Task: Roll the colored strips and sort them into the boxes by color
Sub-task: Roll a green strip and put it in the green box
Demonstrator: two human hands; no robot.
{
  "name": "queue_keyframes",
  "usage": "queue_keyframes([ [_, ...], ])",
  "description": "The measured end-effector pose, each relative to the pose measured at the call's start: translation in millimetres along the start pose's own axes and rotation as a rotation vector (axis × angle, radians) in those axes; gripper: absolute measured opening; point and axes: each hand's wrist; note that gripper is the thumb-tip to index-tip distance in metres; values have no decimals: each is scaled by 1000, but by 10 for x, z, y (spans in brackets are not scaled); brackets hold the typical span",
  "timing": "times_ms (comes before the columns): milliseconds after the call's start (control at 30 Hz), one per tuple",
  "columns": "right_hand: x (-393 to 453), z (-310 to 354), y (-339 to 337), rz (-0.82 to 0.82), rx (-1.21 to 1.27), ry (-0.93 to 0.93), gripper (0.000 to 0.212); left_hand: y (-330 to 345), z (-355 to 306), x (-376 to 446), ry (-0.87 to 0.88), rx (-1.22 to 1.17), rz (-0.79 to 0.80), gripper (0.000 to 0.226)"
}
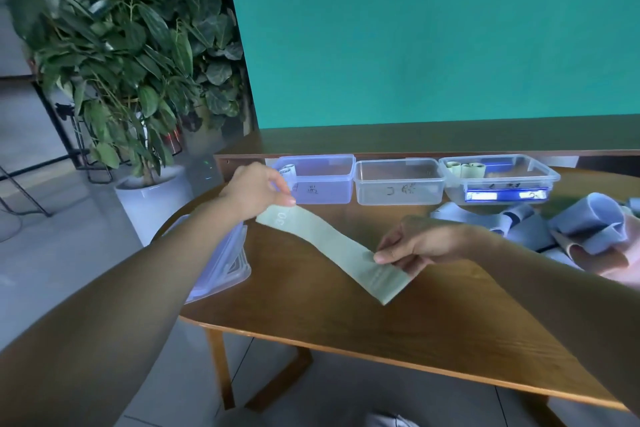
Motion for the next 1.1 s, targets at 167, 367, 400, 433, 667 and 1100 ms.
queue_keyframes([
  [167, 202, -80, 254, 96, 120, -14, 25, 106, -278, 347, 33, 64, 18, 20],
  [367, 380, -51, 500, 57, 49, -155, 9, 435, -549, 594, 53, 131, 3, 26],
  [400, 381, -47, 474, 13, 14, -183, 10, 505, -590, 616, 61, 125, 6, 27],
  [433, 372, -52, 423, -33, -26, -207, 15, 579, -630, 636, 75, 116, 7, 27],
  [667, 309, -267, 203, -257, -37, -313, 28, 1063, -657, 579, 116, -9, -84, 36],
  [1100, 635, -299, 308, -478, -651, -329, 64, 1123, -319, -460, -110, -399, -265, 30],
])
Point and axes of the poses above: each hand's wrist, its own x-axis towards the middle knuckle, its own y-axis out of the palm, z = x × y, and after that the axes turned 13 degrees about x, right-handed
